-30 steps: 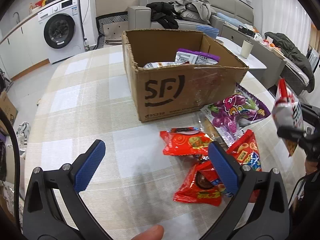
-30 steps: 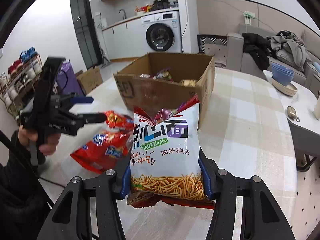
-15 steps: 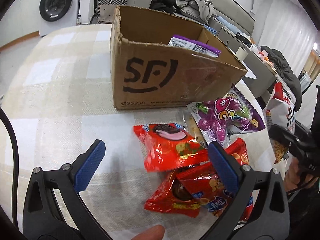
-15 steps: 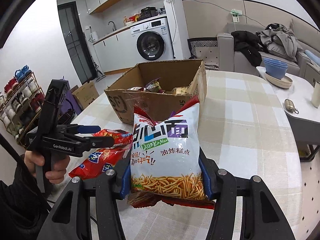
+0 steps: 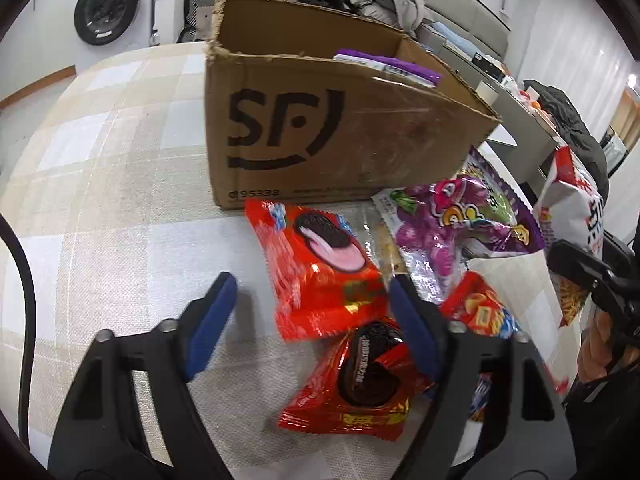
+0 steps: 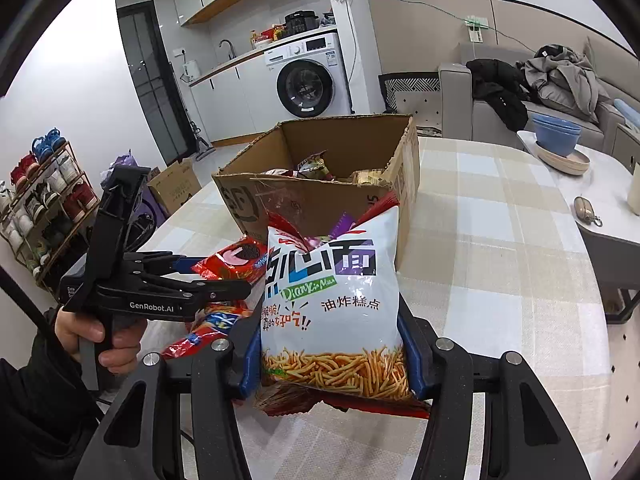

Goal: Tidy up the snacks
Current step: 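Lift the white noodle-snack bag with the right tool while the left tool grasps a red Oreo pack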

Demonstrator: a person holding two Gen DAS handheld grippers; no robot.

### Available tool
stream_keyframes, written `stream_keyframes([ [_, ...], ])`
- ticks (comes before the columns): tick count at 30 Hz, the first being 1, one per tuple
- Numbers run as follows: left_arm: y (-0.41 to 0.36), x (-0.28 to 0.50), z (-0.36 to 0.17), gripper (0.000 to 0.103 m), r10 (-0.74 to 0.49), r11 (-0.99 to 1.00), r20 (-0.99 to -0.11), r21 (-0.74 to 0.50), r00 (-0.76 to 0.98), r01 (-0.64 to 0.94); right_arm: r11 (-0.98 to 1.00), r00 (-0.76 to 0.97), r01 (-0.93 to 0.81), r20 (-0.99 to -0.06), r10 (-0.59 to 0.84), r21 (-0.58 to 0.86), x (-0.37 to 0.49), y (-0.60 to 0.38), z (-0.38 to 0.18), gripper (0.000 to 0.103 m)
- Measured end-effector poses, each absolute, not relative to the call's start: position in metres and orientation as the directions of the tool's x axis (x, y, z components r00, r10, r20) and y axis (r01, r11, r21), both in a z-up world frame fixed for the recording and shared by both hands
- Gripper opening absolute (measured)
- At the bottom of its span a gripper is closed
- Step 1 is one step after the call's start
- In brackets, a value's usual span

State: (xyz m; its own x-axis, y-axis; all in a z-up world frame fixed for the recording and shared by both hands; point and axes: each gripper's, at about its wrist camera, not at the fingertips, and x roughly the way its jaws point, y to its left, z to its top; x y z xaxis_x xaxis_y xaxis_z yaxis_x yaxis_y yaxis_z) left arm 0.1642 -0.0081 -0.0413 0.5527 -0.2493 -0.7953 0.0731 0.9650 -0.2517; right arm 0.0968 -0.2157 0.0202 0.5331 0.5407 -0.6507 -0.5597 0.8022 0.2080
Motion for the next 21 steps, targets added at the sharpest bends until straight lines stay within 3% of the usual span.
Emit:
stream_keyframes([
  [5,-0.02,0.168,-0.038,0.064,-0.212,0.977,-0.802,-0.191,0.559,0.096,0.798,0.531,-0.565,-0.649,0.545,0.208,0.096,-0.214,0.02,0.056],
  [9,-0.03,0.172,-0.035,0.076,-0.176,0.984,-0.802,-0.142,0.571,0.104,0.8,0.531,-0.563,-0.65,0.544,0.209,0.097,-0.215,0.019,0.056],
  [16,-0.036,0.184,-0.043,0.076,-0.176,0.984,-0.803,-0.167,0.57,0.068,0.801,0.535,-0.561,-0.647,0.544,0.209,0.096,-0.214,0.02,0.056],
  [17,-0.034,0.187,-0.044,0.075,-0.189,0.981,-0.802,-0.185,0.567,0.064,0.801,0.536,-0.561,-0.646,0.543,0.208,0.096,-0.213,0.02,0.056],
  [19,-0.035,0.191,-0.046,0.058,-0.199,0.978,-0.797,-0.196,0.571,0.067,0.804,0.54,-0.558,-0.646,0.54,0.205,0.095,-0.211,0.02,0.056],
  [21,-0.036,0.193,-0.048,0.058,-0.183,0.982,-0.796,-0.177,0.577,0.068,0.809,0.545,-0.551,-0.646,0.534,0.204,0.095,-0.208,0.021,0.056],
])
